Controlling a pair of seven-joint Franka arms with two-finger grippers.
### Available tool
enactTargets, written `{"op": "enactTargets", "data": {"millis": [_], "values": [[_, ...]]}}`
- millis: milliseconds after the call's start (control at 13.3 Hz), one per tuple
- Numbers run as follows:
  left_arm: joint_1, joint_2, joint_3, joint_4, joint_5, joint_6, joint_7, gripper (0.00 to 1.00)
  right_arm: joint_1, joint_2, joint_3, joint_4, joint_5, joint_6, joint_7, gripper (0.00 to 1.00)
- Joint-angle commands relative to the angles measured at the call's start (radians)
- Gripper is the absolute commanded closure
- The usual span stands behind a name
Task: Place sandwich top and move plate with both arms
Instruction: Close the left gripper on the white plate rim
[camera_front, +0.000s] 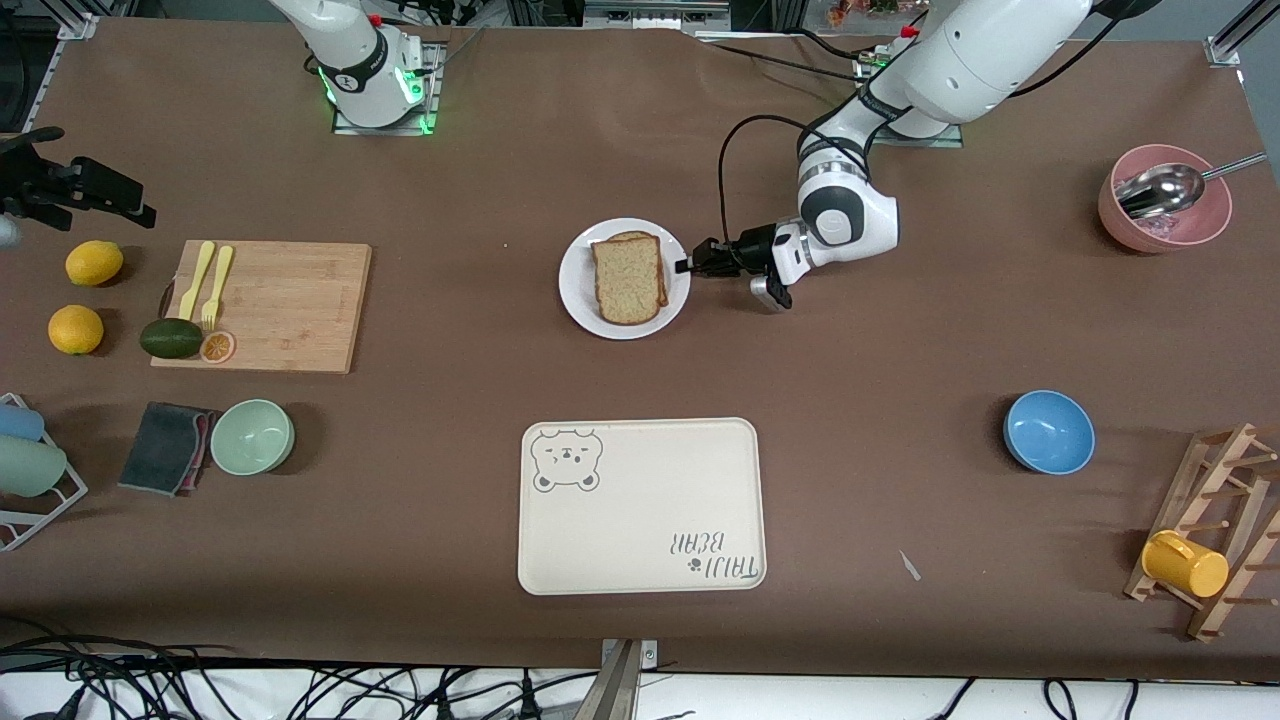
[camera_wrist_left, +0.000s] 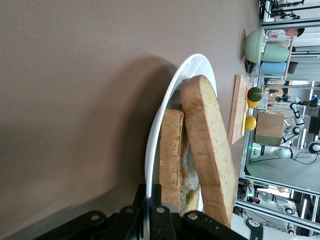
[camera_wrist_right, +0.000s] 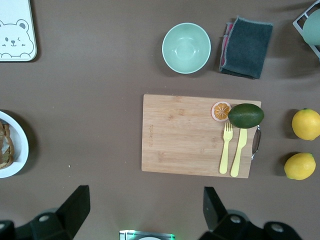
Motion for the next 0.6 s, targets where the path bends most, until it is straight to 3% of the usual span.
{"op": "enactTargets", "data": {"millis": [0, 527], "values": [[-0.017, 0.011, 0.005, 0.021, -0.045, 0.019, 0.036, 1.00, -0.003, -0.008, 0.002, 0.002, 0.000, -0.018, 0.003, 0.00], [0.010, 0.000, 0.005, 0.031, -0.047, 0.019, 0.034, 1.00, -0.003, -0.008, 0.004, 0.002, 0.000, -0.020, 0.002, 0.00]]}}
